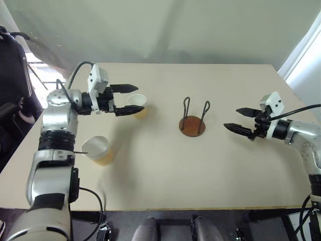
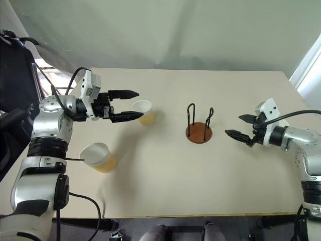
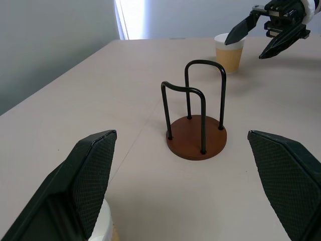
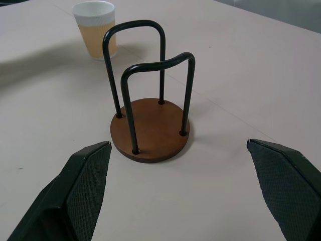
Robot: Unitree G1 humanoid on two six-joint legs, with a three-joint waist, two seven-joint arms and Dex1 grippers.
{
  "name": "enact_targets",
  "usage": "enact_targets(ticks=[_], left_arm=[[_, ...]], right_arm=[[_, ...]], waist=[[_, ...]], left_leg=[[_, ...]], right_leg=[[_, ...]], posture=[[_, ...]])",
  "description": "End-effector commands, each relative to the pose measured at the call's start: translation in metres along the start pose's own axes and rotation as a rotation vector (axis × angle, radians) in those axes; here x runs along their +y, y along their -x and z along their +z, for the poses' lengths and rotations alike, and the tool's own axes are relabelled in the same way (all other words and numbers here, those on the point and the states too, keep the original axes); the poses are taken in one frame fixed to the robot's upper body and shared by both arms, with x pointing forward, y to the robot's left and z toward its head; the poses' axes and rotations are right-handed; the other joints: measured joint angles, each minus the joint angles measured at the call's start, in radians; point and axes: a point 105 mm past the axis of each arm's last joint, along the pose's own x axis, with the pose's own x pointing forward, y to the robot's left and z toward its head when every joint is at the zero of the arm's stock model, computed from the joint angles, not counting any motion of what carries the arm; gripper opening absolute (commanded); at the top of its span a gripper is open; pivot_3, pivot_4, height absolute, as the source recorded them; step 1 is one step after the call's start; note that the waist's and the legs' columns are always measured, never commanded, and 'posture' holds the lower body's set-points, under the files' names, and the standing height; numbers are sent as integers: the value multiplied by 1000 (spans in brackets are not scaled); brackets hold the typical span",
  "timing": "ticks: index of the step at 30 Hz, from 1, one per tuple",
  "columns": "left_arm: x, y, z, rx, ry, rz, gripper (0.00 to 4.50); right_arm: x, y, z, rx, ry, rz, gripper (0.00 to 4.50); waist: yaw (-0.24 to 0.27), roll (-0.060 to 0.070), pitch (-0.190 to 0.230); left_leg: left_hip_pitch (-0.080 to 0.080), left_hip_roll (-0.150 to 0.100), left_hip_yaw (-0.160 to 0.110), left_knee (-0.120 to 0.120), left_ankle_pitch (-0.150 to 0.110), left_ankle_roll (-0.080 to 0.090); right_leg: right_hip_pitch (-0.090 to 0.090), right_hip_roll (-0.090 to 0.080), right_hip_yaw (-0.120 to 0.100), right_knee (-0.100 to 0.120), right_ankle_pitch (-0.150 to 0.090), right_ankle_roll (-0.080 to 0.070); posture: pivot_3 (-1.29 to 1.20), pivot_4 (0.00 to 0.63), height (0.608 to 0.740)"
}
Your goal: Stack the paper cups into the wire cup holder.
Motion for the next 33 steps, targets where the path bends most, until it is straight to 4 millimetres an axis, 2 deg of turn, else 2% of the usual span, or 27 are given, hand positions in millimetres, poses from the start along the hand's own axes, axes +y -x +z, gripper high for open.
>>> enact_targets(ticks=[1,13,26,33], left_arm=[[3,5,13,-35,-37,22,4485],[4,10,3,-29,-30,35,4485],[-1,-5,22,-37,-56,9,4485],[0,-4,24,-41,-54,21,4485]], right_arm=[[1,2,12,-21,46,7,4500],[3,1,12,-13,43,19,4500],[4,6,9,1,42,6,4500],[1,6,4,17,30,-8,4500]], waist=[[0,0,0],[0,0,0],[0,0,0],[0,0,0]], left_leg=[[0,0,0,0,0,0],[0,0,0,0,0,0],[0,0,0,0,0,0],[0,0,0,0,0,0]], right_leg=[[0,0,0,0,0,0],[0,0,0,0,0,0],[0,0,0,0,0,0],[0,0,0,0,0,0]], posture=[[0,150,740],[0,150,740],[0,150,740],[0,150,740]])
